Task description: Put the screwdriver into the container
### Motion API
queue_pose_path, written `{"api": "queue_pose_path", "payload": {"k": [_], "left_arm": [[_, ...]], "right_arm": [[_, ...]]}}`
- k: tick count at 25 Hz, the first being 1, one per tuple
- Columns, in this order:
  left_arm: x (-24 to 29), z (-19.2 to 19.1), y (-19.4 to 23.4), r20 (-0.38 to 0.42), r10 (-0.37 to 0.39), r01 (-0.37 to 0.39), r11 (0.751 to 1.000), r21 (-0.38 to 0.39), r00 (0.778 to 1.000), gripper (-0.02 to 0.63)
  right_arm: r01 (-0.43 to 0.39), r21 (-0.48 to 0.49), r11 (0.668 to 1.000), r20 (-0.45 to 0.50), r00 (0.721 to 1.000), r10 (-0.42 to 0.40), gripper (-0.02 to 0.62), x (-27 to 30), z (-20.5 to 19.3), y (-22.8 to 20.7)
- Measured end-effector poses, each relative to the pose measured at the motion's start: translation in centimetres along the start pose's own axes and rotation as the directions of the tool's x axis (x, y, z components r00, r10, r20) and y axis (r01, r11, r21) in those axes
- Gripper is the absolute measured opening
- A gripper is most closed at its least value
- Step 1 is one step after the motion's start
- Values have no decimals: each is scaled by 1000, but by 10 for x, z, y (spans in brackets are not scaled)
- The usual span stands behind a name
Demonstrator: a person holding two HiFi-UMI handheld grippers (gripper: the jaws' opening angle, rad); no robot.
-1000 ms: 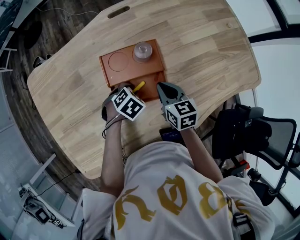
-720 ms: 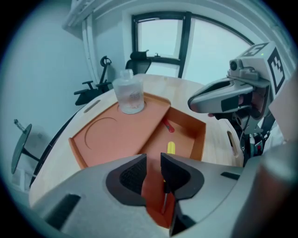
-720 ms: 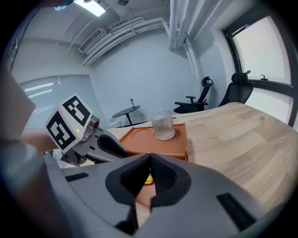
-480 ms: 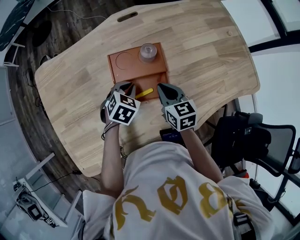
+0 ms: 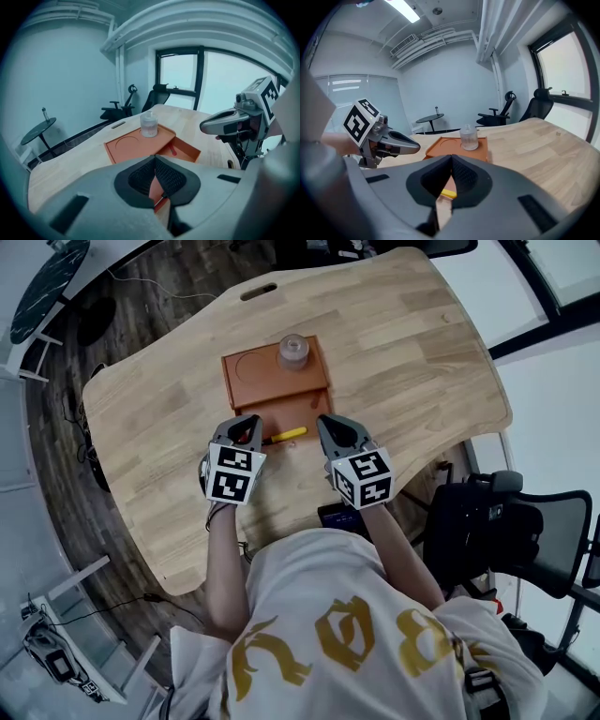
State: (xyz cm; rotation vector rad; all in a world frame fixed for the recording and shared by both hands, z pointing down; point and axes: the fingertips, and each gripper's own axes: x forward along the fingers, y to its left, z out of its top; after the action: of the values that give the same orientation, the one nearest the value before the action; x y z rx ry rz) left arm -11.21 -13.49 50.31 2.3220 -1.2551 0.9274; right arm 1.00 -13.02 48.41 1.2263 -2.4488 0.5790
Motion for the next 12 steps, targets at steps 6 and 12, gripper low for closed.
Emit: {"api": "queue_pose_path", "payload": {"k": [6, 12], "left_arm": [[-33, 11, -4, 154, 17, 3, 992, -130, 988, 11], [-73, 23, -7, 339, 51, 17, 980, -196, 939, 11]], "right_arm": [[13, -23, 1000, 45, 999, -12, 11, -19, 7, 10], [38, -60, 998, 98, 995, -32, 11, -39, 17, 22]]}}
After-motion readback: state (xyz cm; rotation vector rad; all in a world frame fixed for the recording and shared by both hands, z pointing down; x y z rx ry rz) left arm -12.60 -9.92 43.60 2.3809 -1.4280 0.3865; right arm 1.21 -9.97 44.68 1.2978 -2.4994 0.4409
